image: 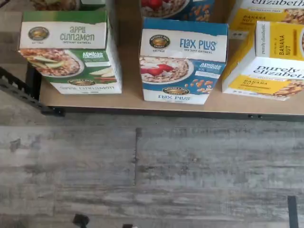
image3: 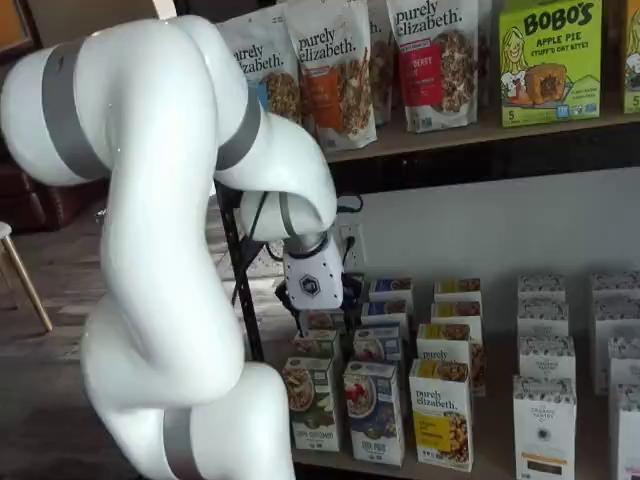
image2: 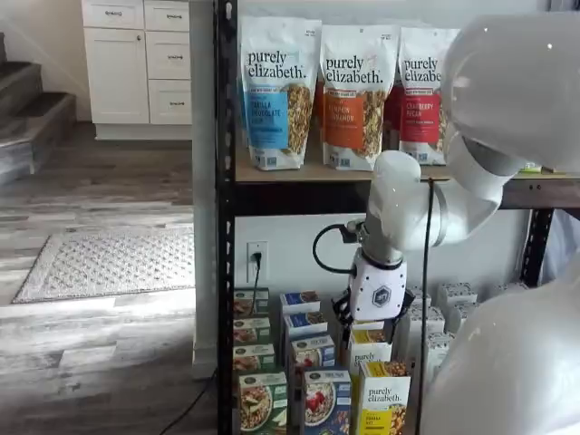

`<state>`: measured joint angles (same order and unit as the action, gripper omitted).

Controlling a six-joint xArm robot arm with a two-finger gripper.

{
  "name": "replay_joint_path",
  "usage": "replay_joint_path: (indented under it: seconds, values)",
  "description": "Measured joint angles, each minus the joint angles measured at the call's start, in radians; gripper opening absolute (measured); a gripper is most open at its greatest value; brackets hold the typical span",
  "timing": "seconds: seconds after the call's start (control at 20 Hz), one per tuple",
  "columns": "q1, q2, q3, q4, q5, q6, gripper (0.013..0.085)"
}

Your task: Pick up the blue and white box that is on the bottom shelf, the second box from the left

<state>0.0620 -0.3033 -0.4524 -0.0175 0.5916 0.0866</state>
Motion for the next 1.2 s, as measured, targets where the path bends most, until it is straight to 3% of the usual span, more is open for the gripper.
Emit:
replay_joint_path:
  seconds: [0.35, 1.0, 1.2]
  values:
    - [-0.019, 0.134, -0.043, -0.019, -0.094, -0.003, 0.0850]
    - [-0.028, 0.335, -0.113, 0.104, -0.230, -0.127, 0.0850]
    - [-0.023, 0.403, -0.129, 0.125, -0.288, -0.145, 0.0850]
